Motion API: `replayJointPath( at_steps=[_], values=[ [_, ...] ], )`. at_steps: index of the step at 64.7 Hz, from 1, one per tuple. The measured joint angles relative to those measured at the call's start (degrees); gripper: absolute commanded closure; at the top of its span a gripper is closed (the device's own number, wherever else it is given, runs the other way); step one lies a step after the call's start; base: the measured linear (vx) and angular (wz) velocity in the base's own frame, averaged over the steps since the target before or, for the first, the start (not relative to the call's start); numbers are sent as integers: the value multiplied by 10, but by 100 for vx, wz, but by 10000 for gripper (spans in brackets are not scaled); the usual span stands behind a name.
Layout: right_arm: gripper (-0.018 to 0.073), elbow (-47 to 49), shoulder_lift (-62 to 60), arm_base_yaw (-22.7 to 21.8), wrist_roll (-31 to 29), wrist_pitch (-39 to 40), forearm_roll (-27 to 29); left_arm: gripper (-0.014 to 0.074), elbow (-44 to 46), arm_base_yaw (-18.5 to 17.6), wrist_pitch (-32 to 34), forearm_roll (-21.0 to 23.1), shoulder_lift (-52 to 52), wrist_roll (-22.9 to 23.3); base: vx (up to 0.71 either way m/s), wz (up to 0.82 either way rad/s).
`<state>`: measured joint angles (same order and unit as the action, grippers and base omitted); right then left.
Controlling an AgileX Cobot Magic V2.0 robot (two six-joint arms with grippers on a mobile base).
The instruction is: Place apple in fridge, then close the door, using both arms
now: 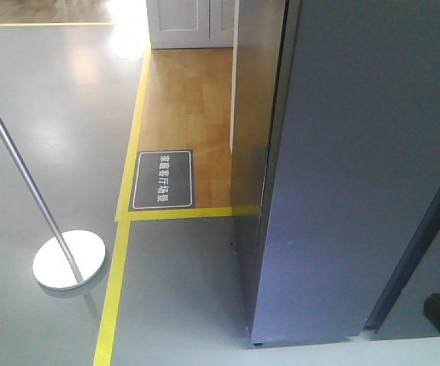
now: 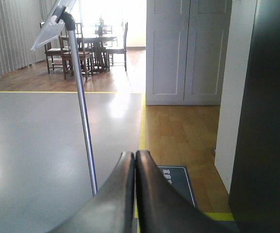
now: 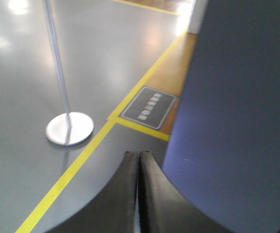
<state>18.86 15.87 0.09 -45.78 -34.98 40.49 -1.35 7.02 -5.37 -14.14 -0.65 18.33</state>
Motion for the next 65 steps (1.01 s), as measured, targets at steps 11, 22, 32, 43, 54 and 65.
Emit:
replayJointPath(
  at_steps=[11, 22, 32, 43, 54, 65],
  values=[
    [562, -65, -68, 0, 186, 53, -97, 602, 0, 0, 0, 0, 0, 0, 0, 0],
    [562, -98, -126, 0, 373, 64, -242, 602, 0, 0, 0, 0, 0, 0, 0, 0],
    [562, -133, -160, 0, 503, 110, -348, 602, 0, 0, 0, 0, 0, 0, 0, 0],
    [562, -197, -166, 0, 573, 247, -395, 602, 0, 0, 0, 0, 0, 0, 0, 0],
    [562, -204, -166, 0, 574, 332, -409, 602, 0, 0, 0, 0, 0, 0, 0, 0],
    [562, -204, -166, 0, 555, 354, -413, 602, 0, 0, 0, 0, 0, 0, 0, 0]
  ],
)
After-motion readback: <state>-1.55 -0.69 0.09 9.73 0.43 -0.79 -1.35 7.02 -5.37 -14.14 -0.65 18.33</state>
